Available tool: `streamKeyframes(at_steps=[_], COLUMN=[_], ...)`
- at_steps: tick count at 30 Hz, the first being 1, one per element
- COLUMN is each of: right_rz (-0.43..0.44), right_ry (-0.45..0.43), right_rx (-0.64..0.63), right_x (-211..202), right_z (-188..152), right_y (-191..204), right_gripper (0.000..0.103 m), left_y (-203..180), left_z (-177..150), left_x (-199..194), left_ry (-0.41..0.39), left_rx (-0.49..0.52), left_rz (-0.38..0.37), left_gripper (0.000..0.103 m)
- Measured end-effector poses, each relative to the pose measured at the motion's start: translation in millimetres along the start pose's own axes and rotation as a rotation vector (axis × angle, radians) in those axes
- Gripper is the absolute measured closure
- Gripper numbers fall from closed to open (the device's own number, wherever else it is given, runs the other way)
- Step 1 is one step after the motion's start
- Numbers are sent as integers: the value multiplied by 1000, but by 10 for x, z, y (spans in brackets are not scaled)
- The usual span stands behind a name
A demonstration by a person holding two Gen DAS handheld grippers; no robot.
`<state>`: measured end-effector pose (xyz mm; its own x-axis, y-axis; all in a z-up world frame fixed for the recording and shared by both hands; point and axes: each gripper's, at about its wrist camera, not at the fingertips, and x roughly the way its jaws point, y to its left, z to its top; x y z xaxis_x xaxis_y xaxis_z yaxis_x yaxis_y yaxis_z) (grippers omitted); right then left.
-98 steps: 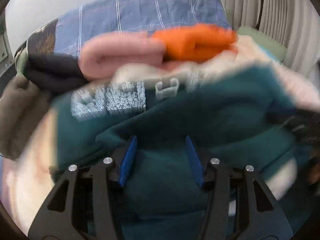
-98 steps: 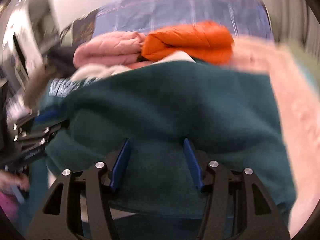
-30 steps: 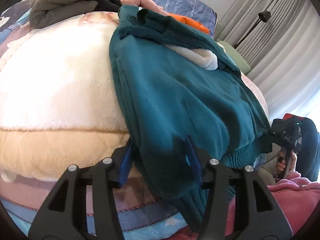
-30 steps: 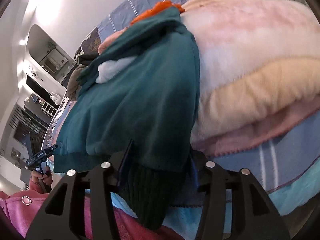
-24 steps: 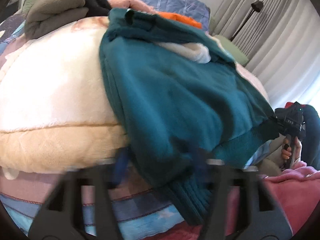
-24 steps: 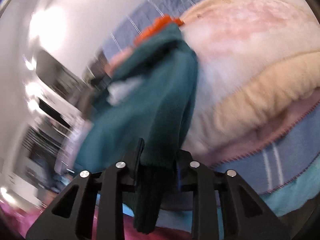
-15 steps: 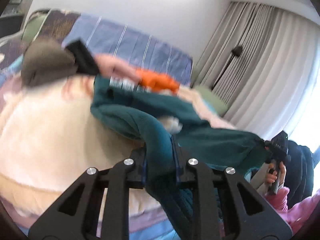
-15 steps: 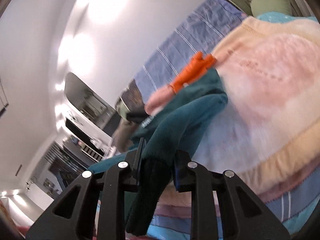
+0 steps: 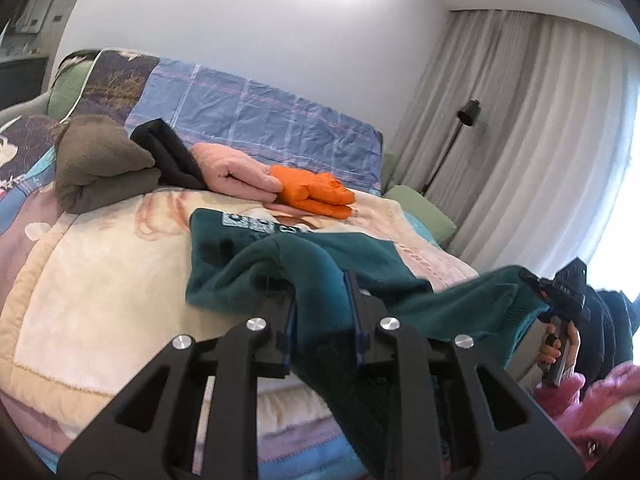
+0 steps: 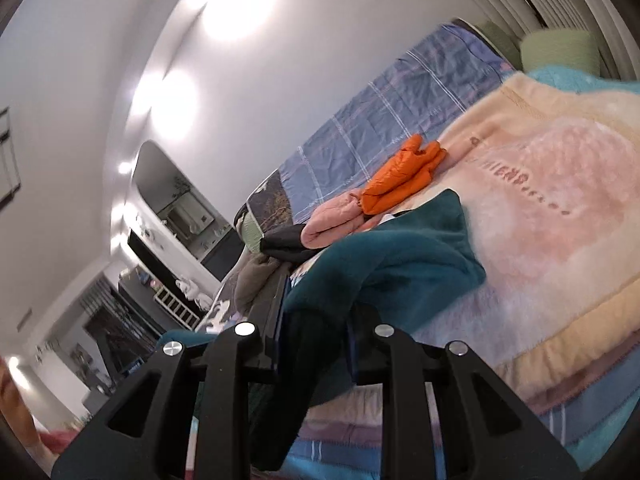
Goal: Fold large clothes
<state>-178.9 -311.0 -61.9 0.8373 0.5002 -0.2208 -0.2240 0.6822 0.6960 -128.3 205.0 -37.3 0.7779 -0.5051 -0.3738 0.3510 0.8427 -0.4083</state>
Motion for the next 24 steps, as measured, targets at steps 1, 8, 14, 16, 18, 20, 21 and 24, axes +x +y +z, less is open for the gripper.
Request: streamKeyframes(at_steps=[1,8,14,16,18,20,21,24], right_rz=[-2,-68,-205,-276,-360,-365,-352,-288], right_ry=[0,-9,84,163,234,229,223,235], right_rx=[18,4,33,28,53,87,99,123], right_x=[96,921,2001,2359,2669,2796,2791,2703], right_z=[65,752,1182,1155,1023,919,902,948], right_y=[-61,-178,-676,-888,-1151,-1353,-1383,-1387], right_gripper=[80,79,79,79,79,78,76,70], left_y=[36,263,645,812,1027,1213,1328,1434], left_z=[43,690,1005,947,796,657,621,653], left_x=[50,793,1708,2052,2438,2648,2677,2599], left_ry=[2,16,102,160,256,293,274,262], left_rx=[-13,-17,-42,-29,-45,-96,-151,-208], left_rz=[2,40,132,188,224,222,184,99], left_gripper=[81,81,81,78,78,77,77,74])
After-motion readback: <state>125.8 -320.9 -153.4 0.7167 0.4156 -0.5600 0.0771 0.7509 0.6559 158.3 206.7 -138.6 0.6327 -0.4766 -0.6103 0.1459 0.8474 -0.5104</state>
